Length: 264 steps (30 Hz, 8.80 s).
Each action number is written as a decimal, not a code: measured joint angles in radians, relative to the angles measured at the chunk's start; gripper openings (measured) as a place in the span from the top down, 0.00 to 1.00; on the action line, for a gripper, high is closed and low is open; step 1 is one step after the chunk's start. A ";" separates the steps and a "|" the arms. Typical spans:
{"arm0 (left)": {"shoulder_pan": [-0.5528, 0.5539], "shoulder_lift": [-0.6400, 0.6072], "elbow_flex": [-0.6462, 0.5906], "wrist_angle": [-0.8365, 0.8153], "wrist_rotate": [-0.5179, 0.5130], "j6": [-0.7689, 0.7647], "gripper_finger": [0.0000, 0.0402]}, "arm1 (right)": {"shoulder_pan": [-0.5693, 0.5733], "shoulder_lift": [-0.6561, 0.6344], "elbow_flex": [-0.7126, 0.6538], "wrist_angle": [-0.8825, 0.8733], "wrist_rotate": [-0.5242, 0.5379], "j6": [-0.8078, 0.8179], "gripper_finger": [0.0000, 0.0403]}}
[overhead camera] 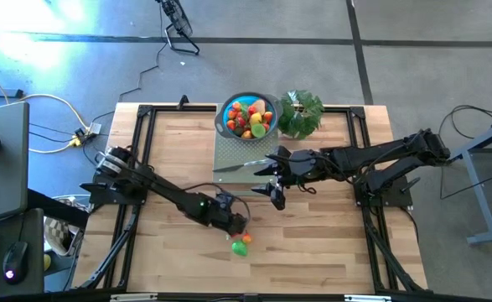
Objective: Pick & Place Fruit
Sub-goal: Put the orange peach in the blue bowl on the shelf, then put the red strawberry in the blue bowl on the shelf
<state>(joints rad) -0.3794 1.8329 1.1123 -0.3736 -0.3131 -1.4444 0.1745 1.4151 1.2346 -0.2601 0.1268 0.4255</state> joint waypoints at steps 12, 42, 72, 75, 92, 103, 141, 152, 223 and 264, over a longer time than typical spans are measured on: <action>0.000 0.021 0.022 -0.033 0.016 0.000 0.23 | 0.000 0.000 -0.001 -0.017 0.001 0.000 0.38; 0.000 0.023 0.019 -0.027 0.017 0.000 0.63 | 0.000 0.000 -0.001 -0.021 0.001 -0.001 0.38; -0.009 -0.039 0.019 -0.069 0.070 0.108 0.65 | 0.000 0.000 0.000 -0.022 0.002 0.023 0.38; -0.014 -0.075 0.019 -0.088 0.045 0.134 0.65 | 0.000 0.000 0.001 -0.024 -0.004 0.049 0.38; -0.054 -0.368 0.020 -0.101 -0.122 0.324 0.65 | 0.000 -0.031 0.000 -0.030 -0.084 0.139 0.38; -0.045 -0.565 0.020 -0.098 -0.148 0.553 0.65 | 0.000 -0.068 0.001 -0.027 -0.106 0.294 0.38; 0.384 -0.597 0.020 -0.054 -0.090 0.992 0.65 | 0.000 -0.068 0.001 -0.019 -0.035 0.519 0.38; 0.499 -0.571 0.020 0.016 -0.080 0.991 0.65 | -0.001 -0.067 0.001 -0.013 -0.080 0.348 0.38; -0.100 -0.698 0.020 -0.300 -0.116 0.470 0.74 | -0.001 -0.067 0.000 -0.028 -0.074 0.145 0.38; -0.216 -0.229 0.020 -0.151 -0.027 0.078 0.74 | 0.000 -0.549 0.000 -0.602 -0.024 0.015 0.38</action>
<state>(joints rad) -0.5949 1.6037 1.1320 -0.5245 -0.3405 -1.3662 0.1741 0.8658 1.2346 -0.8623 0.1024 0.4409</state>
